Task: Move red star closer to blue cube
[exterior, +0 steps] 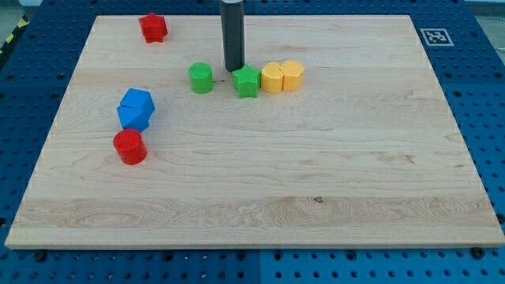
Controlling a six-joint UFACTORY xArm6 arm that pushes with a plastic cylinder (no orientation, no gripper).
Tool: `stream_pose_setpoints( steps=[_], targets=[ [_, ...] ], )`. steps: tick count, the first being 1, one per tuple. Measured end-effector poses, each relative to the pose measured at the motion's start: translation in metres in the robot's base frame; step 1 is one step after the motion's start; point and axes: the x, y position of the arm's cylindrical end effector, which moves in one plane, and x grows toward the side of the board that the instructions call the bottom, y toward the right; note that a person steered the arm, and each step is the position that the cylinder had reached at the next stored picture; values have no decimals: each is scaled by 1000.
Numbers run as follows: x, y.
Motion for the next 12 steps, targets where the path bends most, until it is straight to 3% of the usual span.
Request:
stream_pose_setpoints(
  steps=[2, 4, 5, 6, 10, 12],
  targets=[
    [-50, -20],
    [-131, -95],
    [-132, -152],
    [-130, -172],
    [-101, -143],
    [-60, -143]
  ],
)
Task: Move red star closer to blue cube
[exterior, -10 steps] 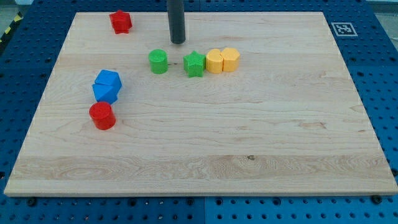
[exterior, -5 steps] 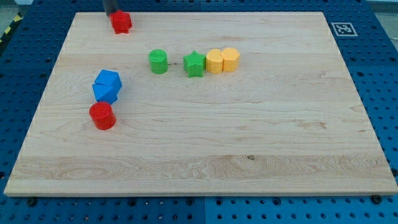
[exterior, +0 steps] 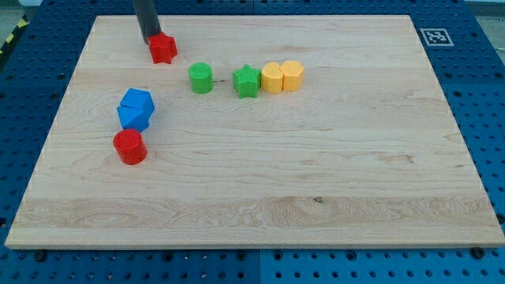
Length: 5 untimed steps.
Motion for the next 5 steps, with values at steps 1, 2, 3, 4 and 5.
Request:
stream_pose_setpoints(
  steps=[1, 2, 3, 4, 5],
  targets=[
    [-15, -4],
    [-32, -1],
    [-30, 25],
    [-19, 44],
    [0, 46]
  ],
)
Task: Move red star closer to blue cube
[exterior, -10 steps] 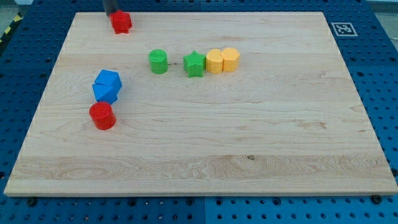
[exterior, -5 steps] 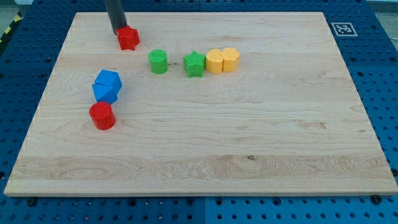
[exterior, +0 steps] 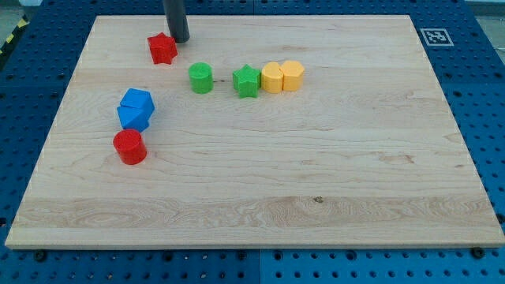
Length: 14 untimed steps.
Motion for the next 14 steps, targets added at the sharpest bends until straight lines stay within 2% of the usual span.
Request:
stream_pose_setpoints(
  steps=[2, 4, 5, 7, 12, 14],
  targets=[
    [29, -11],
    [-1, -12],
    [4, -29],
    [52, -38],
    [48, -16],
    [66, -47]
  ],
)
